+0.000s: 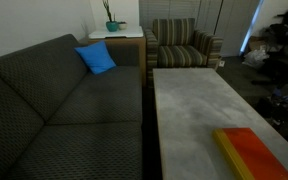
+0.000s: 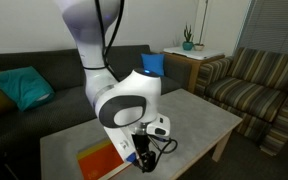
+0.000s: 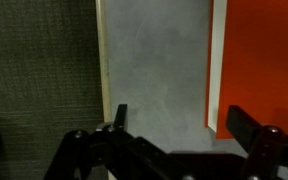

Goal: Move the book away from you

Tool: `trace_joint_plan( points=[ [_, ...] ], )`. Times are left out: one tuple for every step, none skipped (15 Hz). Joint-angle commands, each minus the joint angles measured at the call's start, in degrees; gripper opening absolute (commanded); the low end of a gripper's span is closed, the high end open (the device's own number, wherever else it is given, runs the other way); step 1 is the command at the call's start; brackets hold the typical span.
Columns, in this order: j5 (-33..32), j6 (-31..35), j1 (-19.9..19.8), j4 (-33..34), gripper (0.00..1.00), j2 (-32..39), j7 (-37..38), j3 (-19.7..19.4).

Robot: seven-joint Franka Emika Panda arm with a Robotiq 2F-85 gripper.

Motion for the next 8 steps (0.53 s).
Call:
trace_joint_plan(
  points=[
    [2.0,-3.8,-2.7,9.0,1.00,6.9,-0.8,1.0],
    [2.1,-4.8,-3.0,10.9,1.00,8.5,-1.1,1.0],
    [2.2,-5.9,-2.9,12.6,1.00,9.9,-0.8,0.6],
    [2.4,-7.1,-3.2,14.4,1.00,11.5,-0.8,0.7],
    [2.4,-8.1,-3.5,16.0,0.96,12.8,-1.3,1.0],
    [2.6,-8.9,-3.8,17.4,0.75,14.0,-1.6,1.3],
    [2.6,-9.5,-4.0,18.7,0.72,15.0,-1.9,1.5],
    [2.7,-9.9,-4.0,19.9,0.69,16.0,-1.8,1.6]
  ],
)
